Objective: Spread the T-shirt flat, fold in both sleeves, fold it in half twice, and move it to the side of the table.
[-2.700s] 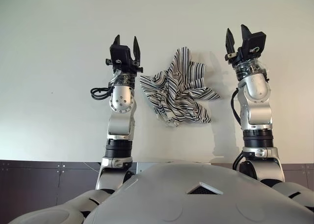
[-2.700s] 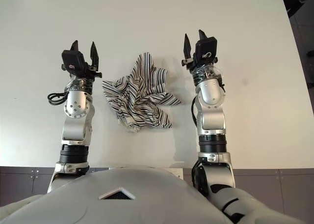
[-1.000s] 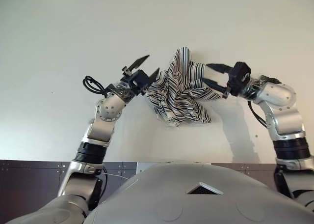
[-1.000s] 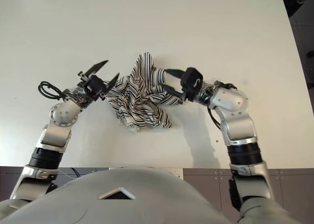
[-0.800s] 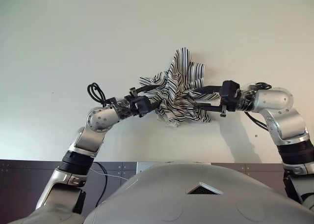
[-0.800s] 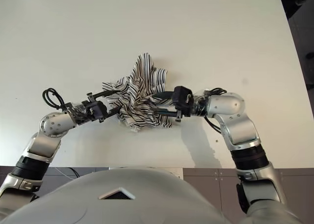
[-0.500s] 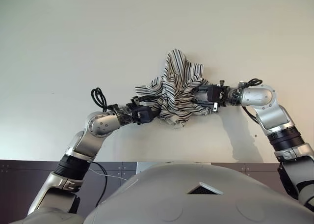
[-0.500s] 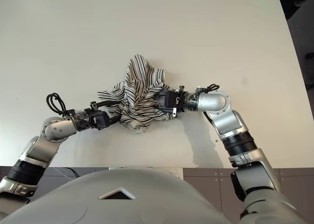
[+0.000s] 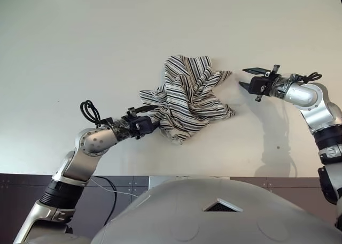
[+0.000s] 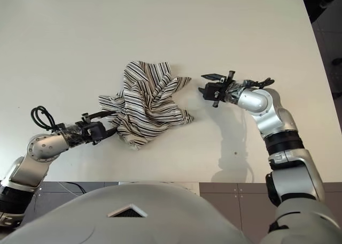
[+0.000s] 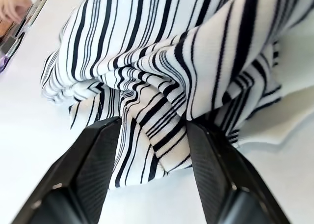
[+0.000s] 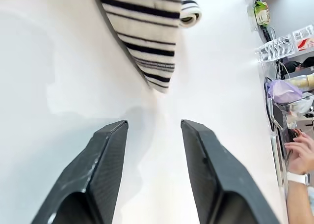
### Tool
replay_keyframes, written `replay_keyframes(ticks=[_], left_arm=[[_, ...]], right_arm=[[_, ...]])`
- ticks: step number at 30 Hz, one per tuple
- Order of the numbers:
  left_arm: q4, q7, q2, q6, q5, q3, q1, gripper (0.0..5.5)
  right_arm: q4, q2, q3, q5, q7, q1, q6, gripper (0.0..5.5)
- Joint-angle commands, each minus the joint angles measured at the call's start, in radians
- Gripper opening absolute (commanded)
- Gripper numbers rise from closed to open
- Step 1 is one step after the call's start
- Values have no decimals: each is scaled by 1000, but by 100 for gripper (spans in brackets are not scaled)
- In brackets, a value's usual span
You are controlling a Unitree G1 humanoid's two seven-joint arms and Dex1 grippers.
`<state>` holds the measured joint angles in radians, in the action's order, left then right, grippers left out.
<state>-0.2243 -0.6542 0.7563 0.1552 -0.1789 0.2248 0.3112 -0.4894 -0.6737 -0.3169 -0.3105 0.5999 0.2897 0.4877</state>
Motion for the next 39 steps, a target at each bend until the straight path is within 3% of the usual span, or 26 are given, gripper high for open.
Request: replay_keyframes(ticks=[1,4,8,10,17,24,28,35,37,39], left_arm=[[13,-55,21,-90,-8,24,42,241],[-11,-87,10,-101,40,47,57,241],[-77,-128,-12,-137,108,88,55,241],[-130,-143,-36,-181,150,111,33,241],[-148,-173,36,-178,110,108,49,241],[-41,-95,4,-246,163,-23,49,241],[-18,-15,-78,-330,227,-90,16,241],[-117,96,-256,-600,555,-291,-110,241],[-124,96,-229,-593,524,-289,-128,241],[-118,49,-136,-445,375,-226,-104,241]], right_arm=[[308,50,70,392,197,-60,-198,200],[564,11,30,611,380,-107,-386,200],[621,-40,-23,584,501,-126,-460,200],[565,-49,-58,487,511,-126,-404,200],[244,0,-144,112,322,-68,-122,200],[47,-20,-125,-138,7,0,-10,200],[27,-15,-96,-157,-77,-9,-43,200],[138,0,18,-2,-75,-46,-58,200],[167,-3,38,3,-91,-53,-38,200],[199,3,60,36,-81,-54,-27,200]])
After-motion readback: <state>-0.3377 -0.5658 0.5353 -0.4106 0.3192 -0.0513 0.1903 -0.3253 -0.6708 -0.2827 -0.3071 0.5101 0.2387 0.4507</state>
